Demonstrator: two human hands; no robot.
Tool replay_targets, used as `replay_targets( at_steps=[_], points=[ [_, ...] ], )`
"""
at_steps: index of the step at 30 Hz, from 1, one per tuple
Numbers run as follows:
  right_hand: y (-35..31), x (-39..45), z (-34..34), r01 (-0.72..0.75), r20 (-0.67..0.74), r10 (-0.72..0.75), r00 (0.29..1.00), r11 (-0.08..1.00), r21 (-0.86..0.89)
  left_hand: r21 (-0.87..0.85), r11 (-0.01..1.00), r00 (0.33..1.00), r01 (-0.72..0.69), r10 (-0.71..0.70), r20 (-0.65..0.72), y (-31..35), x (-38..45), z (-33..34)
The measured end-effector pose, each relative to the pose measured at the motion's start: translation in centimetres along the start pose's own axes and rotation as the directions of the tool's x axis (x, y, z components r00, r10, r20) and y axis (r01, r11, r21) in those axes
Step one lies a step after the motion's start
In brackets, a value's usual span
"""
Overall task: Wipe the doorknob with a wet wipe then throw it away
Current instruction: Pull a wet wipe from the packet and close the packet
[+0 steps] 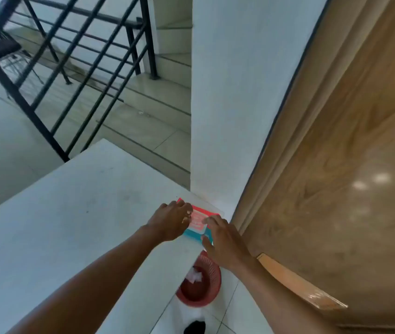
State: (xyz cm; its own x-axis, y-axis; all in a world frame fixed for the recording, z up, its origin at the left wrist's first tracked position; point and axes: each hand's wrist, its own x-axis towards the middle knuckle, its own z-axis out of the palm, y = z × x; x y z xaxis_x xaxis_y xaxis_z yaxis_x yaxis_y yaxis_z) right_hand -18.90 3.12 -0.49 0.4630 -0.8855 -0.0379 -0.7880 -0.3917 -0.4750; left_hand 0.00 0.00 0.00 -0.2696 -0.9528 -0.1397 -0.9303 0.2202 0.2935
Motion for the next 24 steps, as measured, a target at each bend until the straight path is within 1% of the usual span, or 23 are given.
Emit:
replay_targets(
  at_steps=[2,6,7,10,13,15,19,22,24],
  points=[
    [0.0,0.2,1.1,-0.065,0.039,0.064,0.997,0.998,0.019,0.007,1.000,0.999,0.004,-0.004,0.037,-0.1,0.5,1.0],
    [0.4,-0.3,3.1,-0.090,0.154,0.097,0.983,0.995,-0.047,0.110,0.994,0.987,-0.011,-0.007,0.160,-0.5,0.0,3.4],
    [0.5,-0.3,3.3,-0.086,0.177,0.095,0.980,0.994,-0.060,0.127,0.992,0.988,-0.012,-0.007,0.153,-0.8,0.1,3.6],
    [0.7,-0.8,3.9,-0.079,0.204,0.096,0.974,0.993,-0.090,0.085,0.996,0.996,0.000,-0.007,0.083,-1.0,0.2,3.8],
    [0.6,-0.8,4.0,-0.087,0.196,0.100,0.975,0.993,-0.076,0.150,0.986,0.997,-0.066,0.059,0.051,-1.2,0.3,4.1],
    [0.7,-0.6,4.0,-0.082,0.198,0.098,0.975,0.993,-0.086,0.154,0.984,0.996,-0.084,0.079,0.036,-1.6,0.4,4.1],
    [0.7,-0.3,4.0,-0.084,0.216,0.108,0.971,0.990,-0.117,0.031,0.996,0.995,-0.080,0.078,0.056,-2.5,0.8,3.6],
    [0.7,0.1,4.1,-0.096,0.209,0.123,0.970,0.986,-0.136,-0.174,0.984,0.999,0.037,-0.035,0.014,-2.5,1.8,2.7],
    [0.7,0.5,4.2,-0.122,0.198,0.145,0.969,0.985,-0.124,-0.289,0.952,0.990,0.099,-0.122,-0.063,-1.9,2.6,2.3]
  ],
)
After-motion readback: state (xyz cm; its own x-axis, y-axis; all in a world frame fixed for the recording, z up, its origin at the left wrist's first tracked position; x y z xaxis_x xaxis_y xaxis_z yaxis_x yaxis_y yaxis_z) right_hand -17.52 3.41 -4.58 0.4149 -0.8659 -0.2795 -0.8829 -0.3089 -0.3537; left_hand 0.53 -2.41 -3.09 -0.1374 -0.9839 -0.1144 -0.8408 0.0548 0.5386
